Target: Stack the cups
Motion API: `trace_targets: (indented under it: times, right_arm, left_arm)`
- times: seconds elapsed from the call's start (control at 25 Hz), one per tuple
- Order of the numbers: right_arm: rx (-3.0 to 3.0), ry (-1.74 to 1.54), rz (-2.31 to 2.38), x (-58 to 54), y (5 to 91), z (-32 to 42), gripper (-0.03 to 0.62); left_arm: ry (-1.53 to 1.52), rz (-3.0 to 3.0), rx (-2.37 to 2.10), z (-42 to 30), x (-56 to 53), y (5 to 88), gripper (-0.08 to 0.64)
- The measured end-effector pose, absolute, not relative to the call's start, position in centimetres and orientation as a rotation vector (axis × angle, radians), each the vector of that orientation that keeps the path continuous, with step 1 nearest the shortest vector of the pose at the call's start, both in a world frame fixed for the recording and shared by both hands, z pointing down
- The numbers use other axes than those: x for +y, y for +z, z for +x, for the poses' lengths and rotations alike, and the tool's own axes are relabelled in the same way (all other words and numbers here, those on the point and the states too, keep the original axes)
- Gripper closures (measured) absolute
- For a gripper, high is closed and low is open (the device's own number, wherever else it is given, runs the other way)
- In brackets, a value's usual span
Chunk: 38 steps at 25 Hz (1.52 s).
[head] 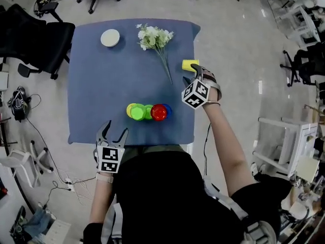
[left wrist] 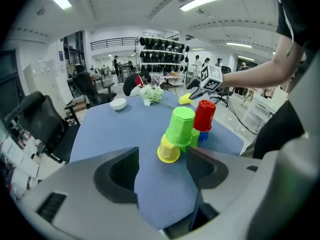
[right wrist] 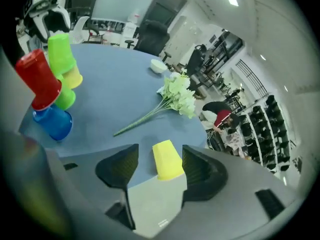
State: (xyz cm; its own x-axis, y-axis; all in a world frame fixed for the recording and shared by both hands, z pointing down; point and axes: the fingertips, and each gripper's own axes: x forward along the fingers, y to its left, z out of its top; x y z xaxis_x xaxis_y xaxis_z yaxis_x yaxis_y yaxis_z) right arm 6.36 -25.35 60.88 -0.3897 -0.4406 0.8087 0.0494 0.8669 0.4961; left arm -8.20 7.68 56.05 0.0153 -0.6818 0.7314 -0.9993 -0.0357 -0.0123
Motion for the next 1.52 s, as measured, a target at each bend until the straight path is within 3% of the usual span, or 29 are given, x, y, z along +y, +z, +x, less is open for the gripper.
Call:
trace_targets:
  times: [0.52, 0.8, 1.52]
  right_arm:
    - [-1.605, -0.791, 0.131, -31.8, 67.4, 4.3, 0.323]
    - [-1.68, -0.788, 0.166, -31.5, 66.0, 3.3, 0.366]
    - [-2.372, -0.135, 0.317, -17.7, 52.5, 0.4, 0.374]
  left_arm:
    - [0.704, 1.495, -1.847, -8.9, 11.6, 57.2, 0.264]
    - [0.68, 1.47, -1.868, -9.6, 12.4, 57.3, 0.264]
    - [0.667, 1.726, -1.796, -11.2, 10.2, 56.0, 0.265]
